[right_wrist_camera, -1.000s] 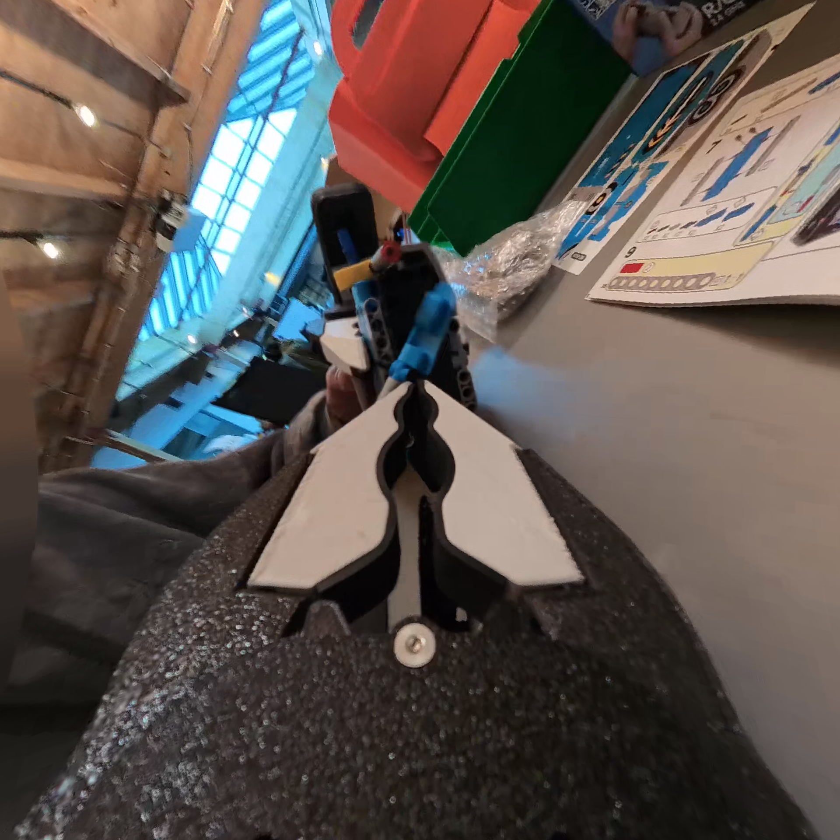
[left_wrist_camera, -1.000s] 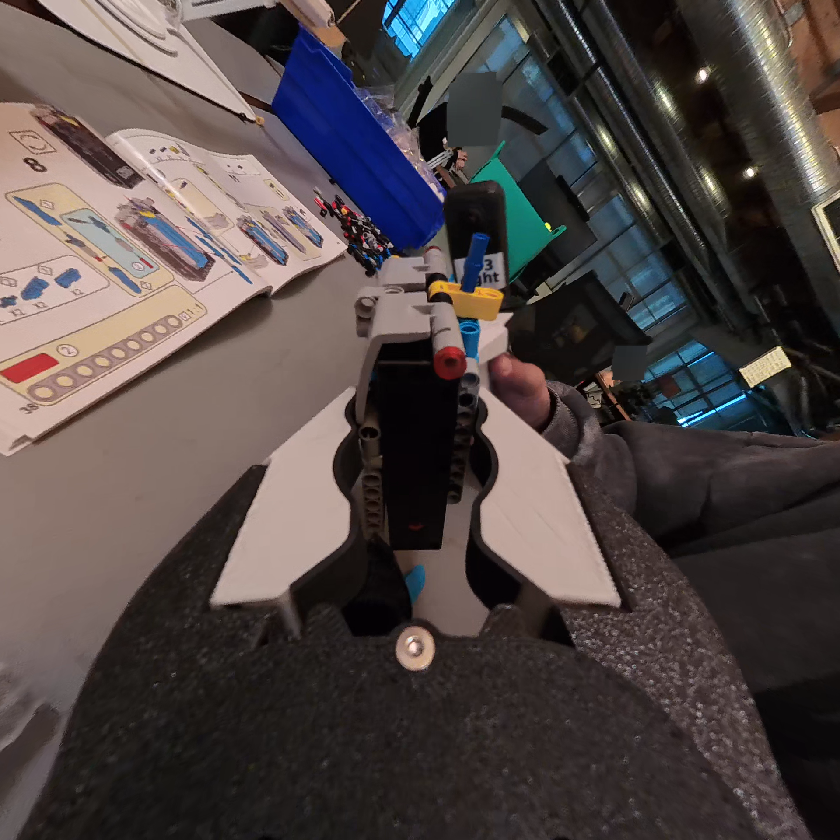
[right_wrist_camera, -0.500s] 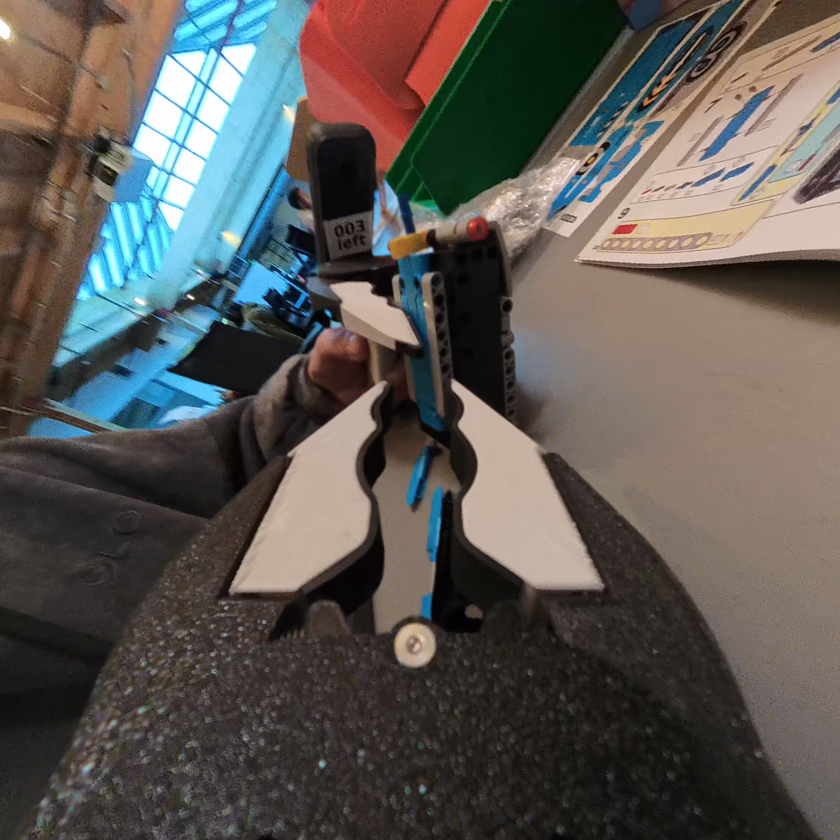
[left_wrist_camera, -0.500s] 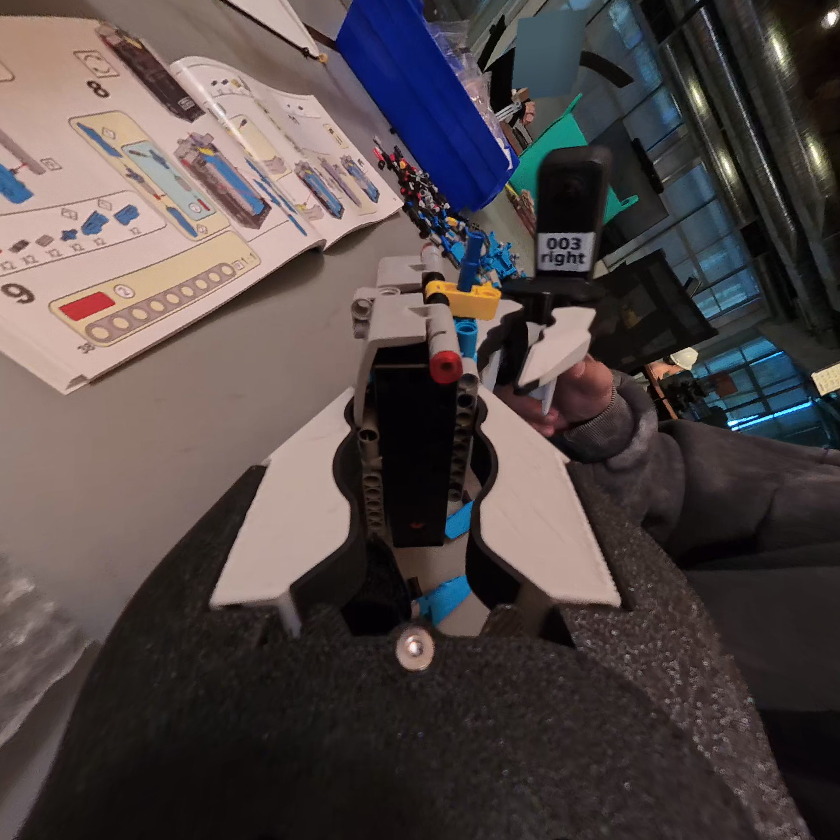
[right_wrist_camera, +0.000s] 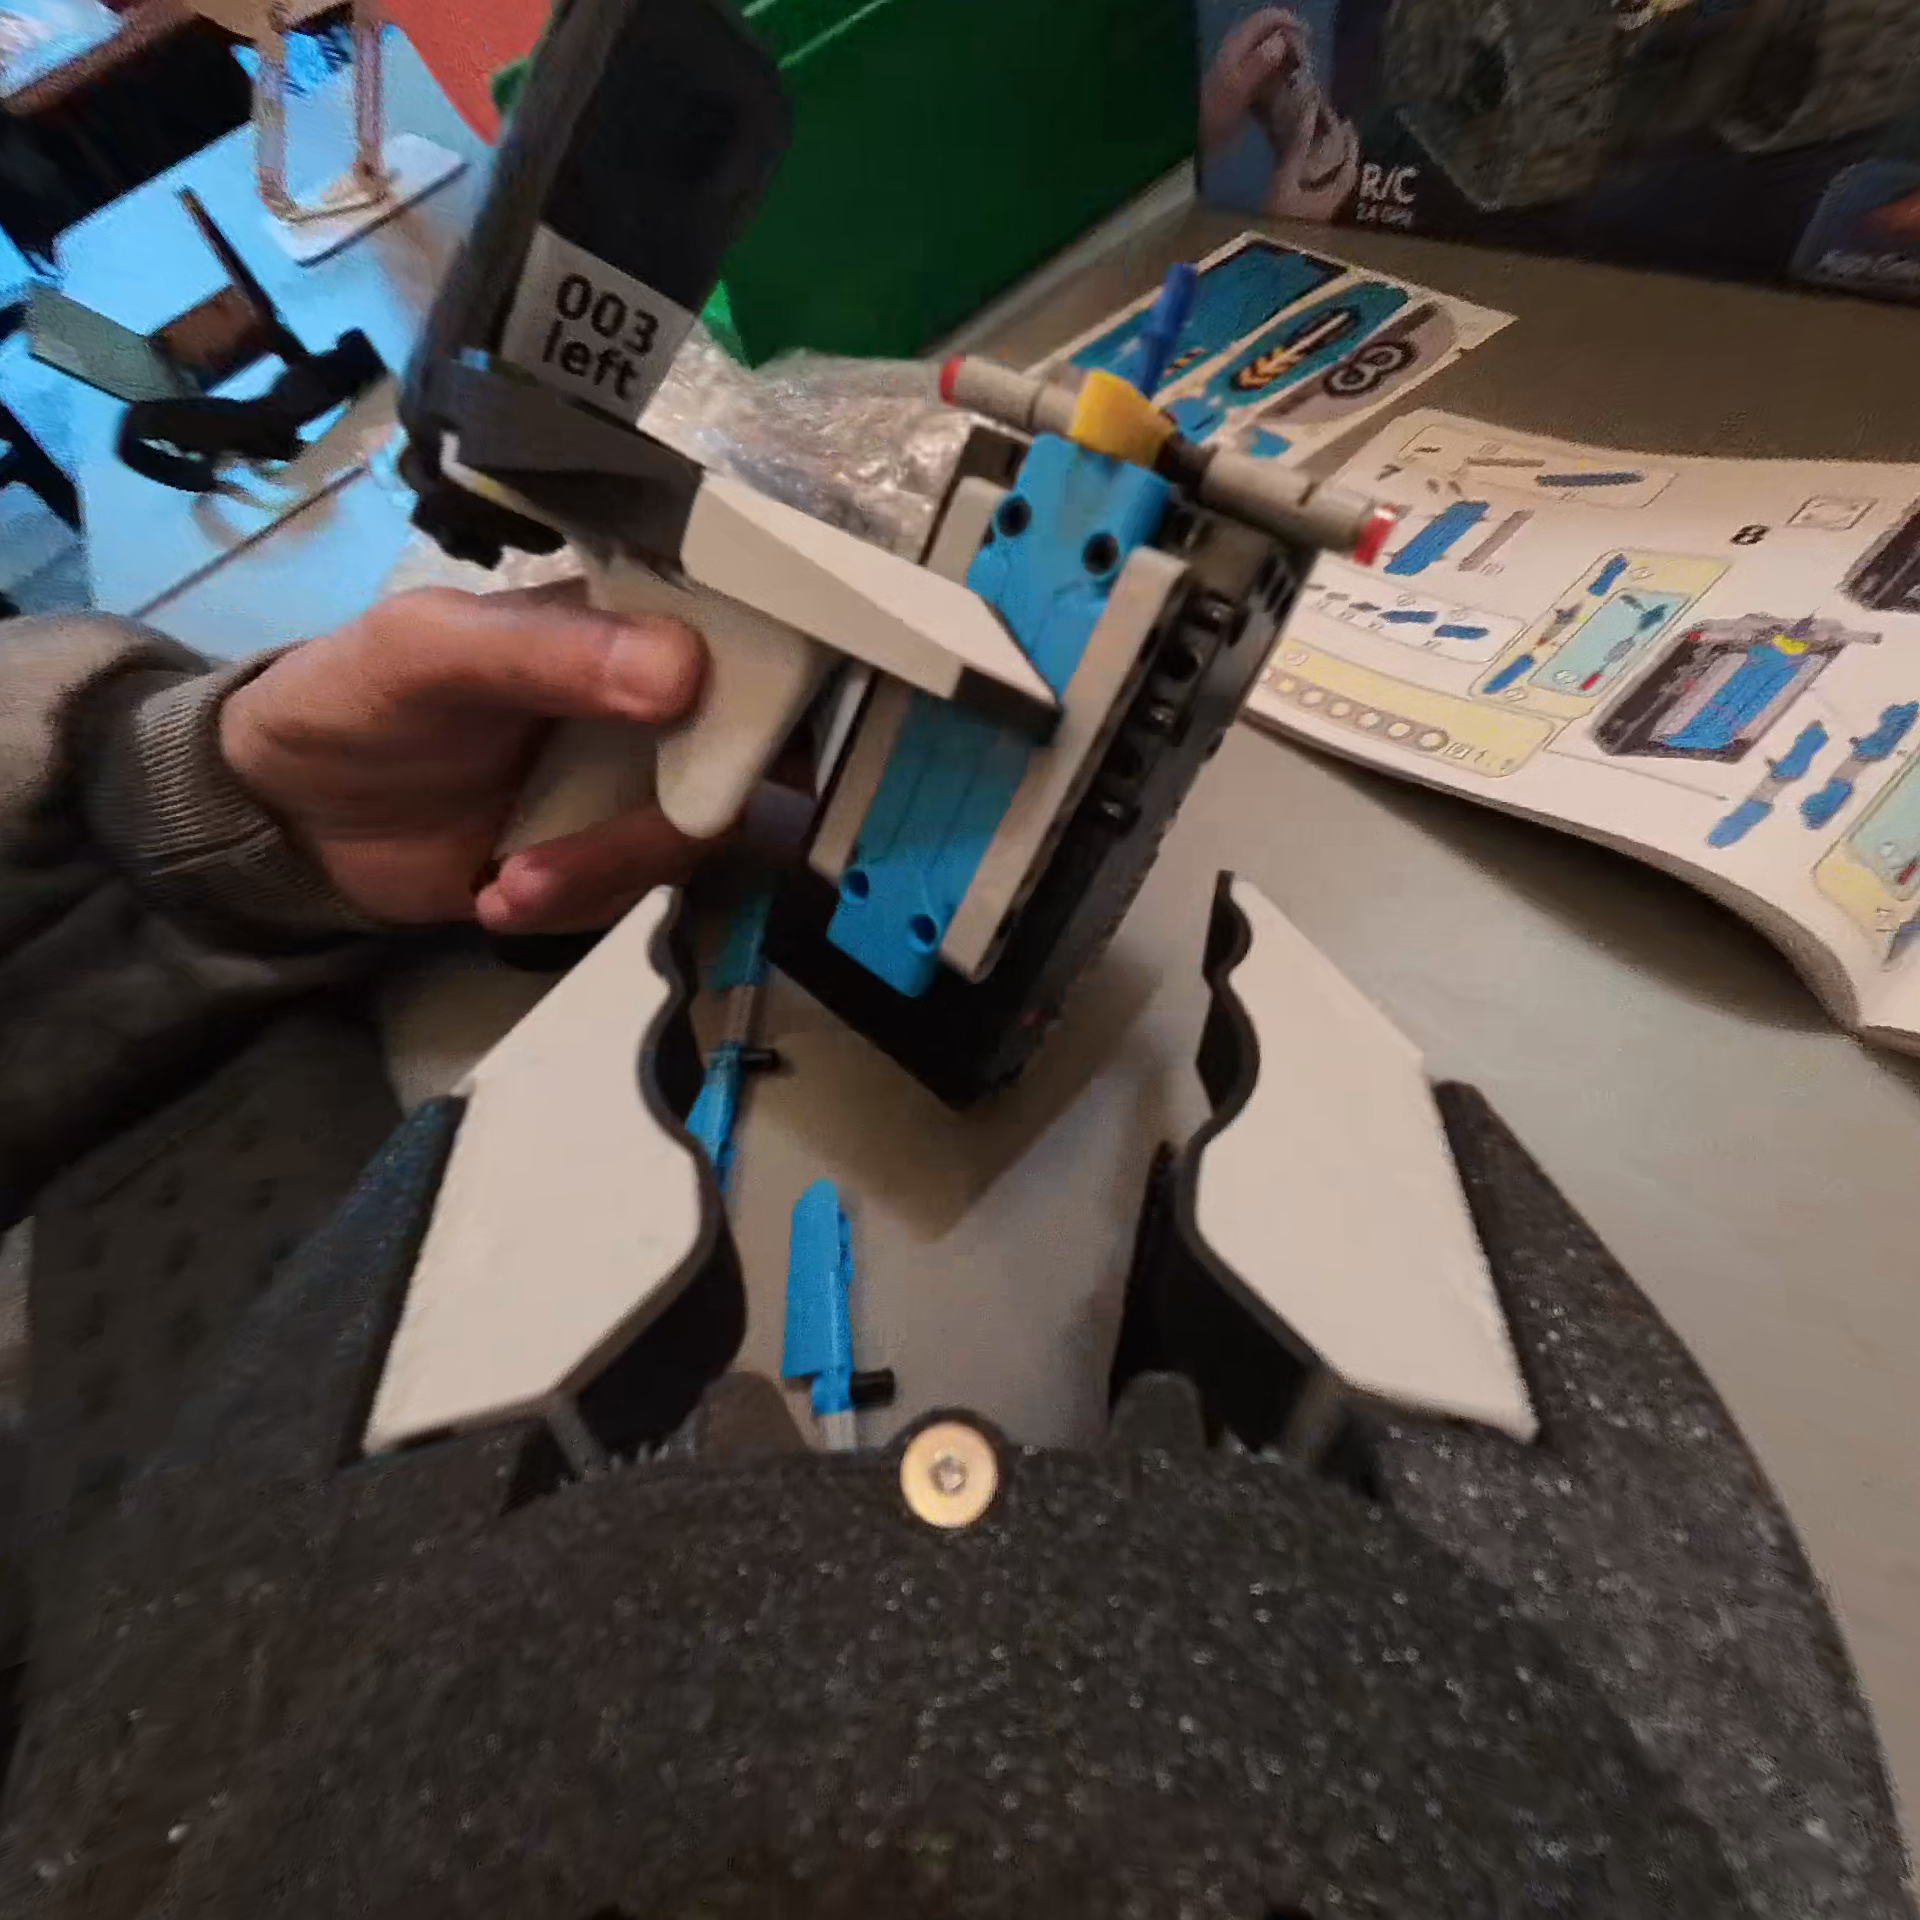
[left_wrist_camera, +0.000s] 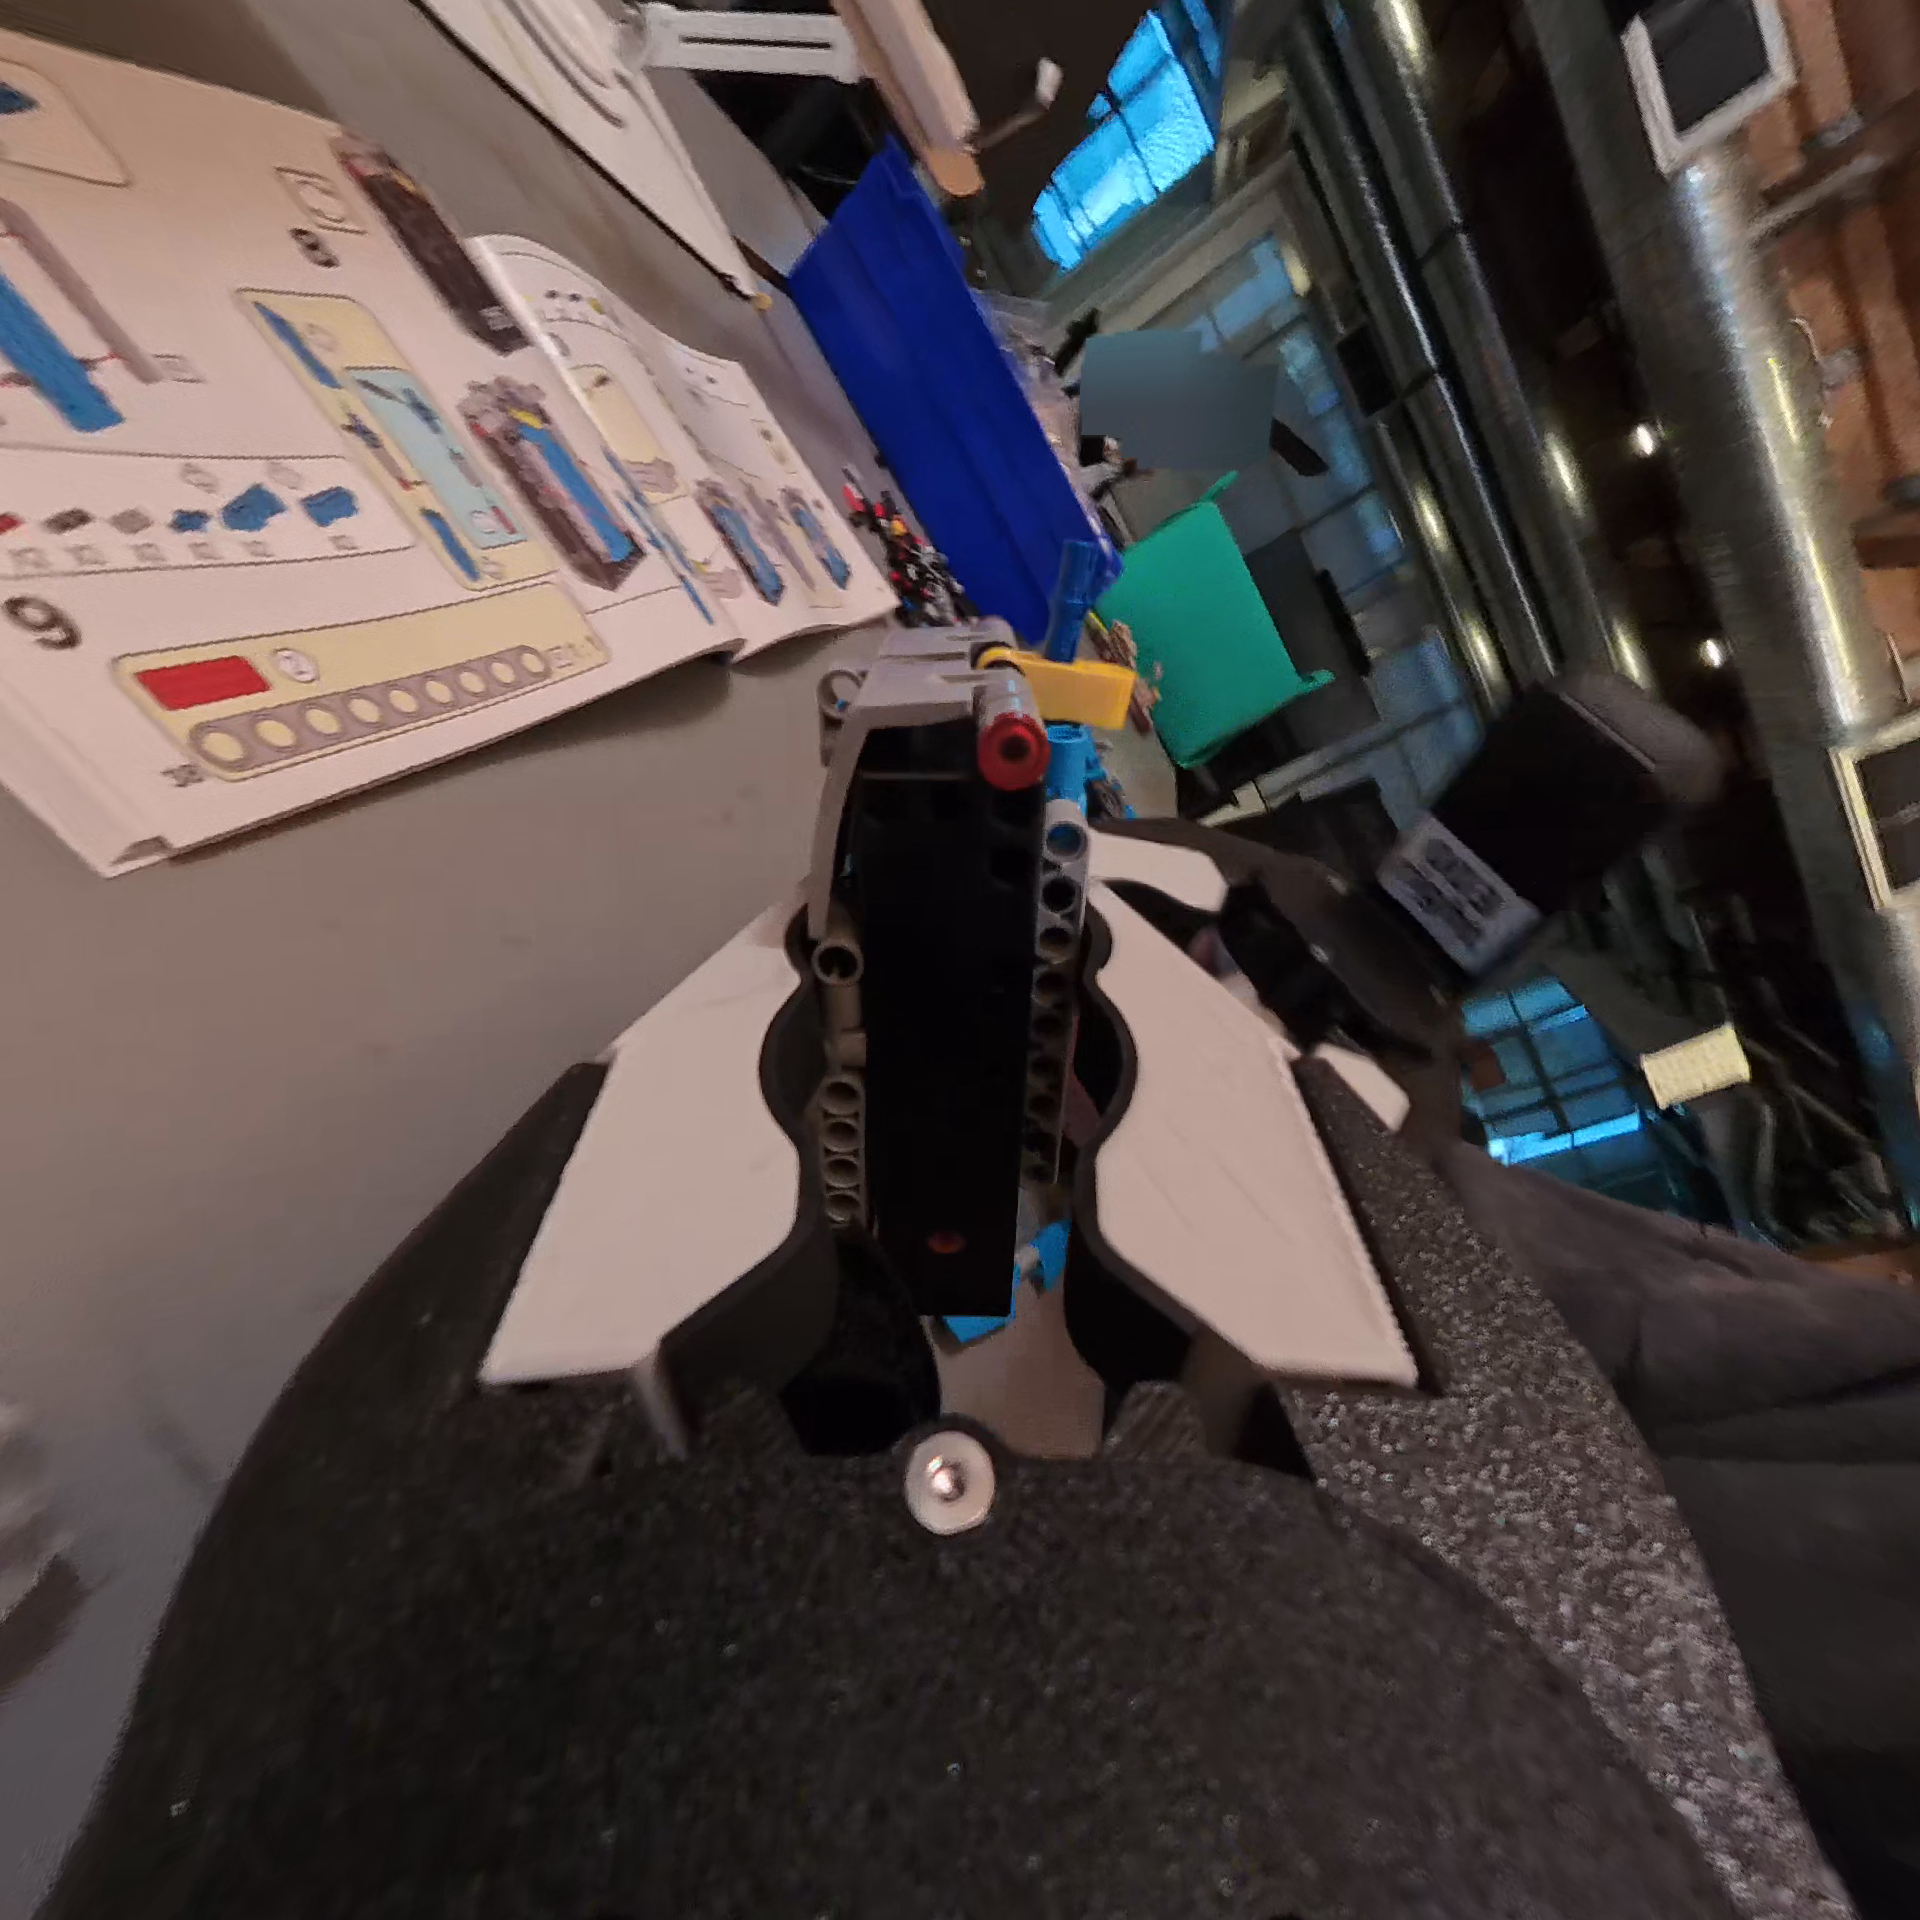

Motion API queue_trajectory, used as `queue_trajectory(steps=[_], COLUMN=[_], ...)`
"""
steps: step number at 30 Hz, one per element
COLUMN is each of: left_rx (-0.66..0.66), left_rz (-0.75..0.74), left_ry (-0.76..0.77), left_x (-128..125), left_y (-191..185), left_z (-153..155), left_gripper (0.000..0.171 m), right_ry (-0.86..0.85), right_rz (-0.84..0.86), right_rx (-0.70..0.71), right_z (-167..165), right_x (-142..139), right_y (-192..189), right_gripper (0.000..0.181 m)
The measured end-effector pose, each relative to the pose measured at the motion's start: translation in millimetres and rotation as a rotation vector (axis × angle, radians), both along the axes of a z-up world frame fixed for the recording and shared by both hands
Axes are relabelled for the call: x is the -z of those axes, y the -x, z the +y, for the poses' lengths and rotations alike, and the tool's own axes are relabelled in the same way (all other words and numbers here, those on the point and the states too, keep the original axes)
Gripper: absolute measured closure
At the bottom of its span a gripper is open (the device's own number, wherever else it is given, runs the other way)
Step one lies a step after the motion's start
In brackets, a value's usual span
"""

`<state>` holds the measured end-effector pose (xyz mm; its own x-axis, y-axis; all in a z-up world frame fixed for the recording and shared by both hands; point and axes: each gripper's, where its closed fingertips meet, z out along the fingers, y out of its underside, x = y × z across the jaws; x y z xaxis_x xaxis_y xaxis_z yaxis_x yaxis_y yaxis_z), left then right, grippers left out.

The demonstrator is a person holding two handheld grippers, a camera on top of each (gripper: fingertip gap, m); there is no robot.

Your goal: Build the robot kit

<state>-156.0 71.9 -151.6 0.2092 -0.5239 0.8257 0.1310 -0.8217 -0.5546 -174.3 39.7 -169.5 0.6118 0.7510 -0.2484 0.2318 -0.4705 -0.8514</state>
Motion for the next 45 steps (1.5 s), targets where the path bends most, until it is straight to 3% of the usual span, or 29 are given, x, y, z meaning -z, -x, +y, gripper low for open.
queue_trajectory(steps=[3,5,10,14,17,20,27,30,31,34,36,39,42,45], left_rx=[-0.030,-0.014,0.081,0.040,-0.016,0.021,0.167,0.415,0.506,0.563,0.617,0.638,0.648,0.666], left_rz=[-0.048,-0.016,0.055,0.161,0.161,0.236,0.346,0.302,0.333,0.563,0.594,0.585,0.588,0.596], left_ry=[0.114,0.120,0.053,-0.027,-0.100,-0.211,-0.462,-0.635,-0.671,-0.777,-0.750,-0.686,-0.686,-0.707], left_x=[3.8,9.0,10.8,17.6,3.5,1.4,2.4,-10.4,-4.2,28.0,40.0,46.8,50.3,51.7], left_y=[-7.6,-10.7,-11.5,9.2,22.2,18.9,0.2,-4.7,-4.3,-4.0,-6.2,-9.1,-9.9,-11.6], left_z=[-0.7,-4.1,-16.0,-1.2,9.7,3.8,-24.7,-73.9,-90.9,-97.9,-105.4,-106.7,-108.3,-113.5], left_gripper=[0.128,0.127,0.124,0.112,0.112,0.114,0.123,0.140,0.140,0.136,0.136,0.135,0.135,0.135], right_ry=[-0.040,-0.027,0.012,0.076,0.126,0.150,0.147,0.073,0.064,0.069,0.049,0.016,0.109,0.120], right_rz=[-0.132,-0.171,-0.220,-0.268,-0.336,-0.370,-0.257,-0.262,-0.259,-0.233,-0.269,-0.385,-0.400,-0.404], right_rx=[0.090,0.074,-0.008,-0.027,-0.093,-0.115,-0.120,-0.132,-0.145,-0.244,-0.310,-0.312,-0.299,-0.271], right_z=[10.5,7.8,-0.4,-6.0,-16.0,-20.0,-20.7,-26.2,-34.4,-70.4,-93.1,-94.8,-90.8,-82.8], right_x=[9.2,14.0,18.0,26.1,31.2,34.1,32.0,15.4,10.2,6.0,14.7,34.8,51.2,52.2], right_y=[-0.5,-5.7,-22.8,-42.2,-57.8,-66.2,-70.8,-81.2,-83.4,-74.0,-60.2,-47.5,-45.8,-48.0], right_gripper=[0.103,0.106,0.113,0.114,0.115,0.114,0.112,0.115,0.121,0.133,0.147,0.158,0.156,0.171])
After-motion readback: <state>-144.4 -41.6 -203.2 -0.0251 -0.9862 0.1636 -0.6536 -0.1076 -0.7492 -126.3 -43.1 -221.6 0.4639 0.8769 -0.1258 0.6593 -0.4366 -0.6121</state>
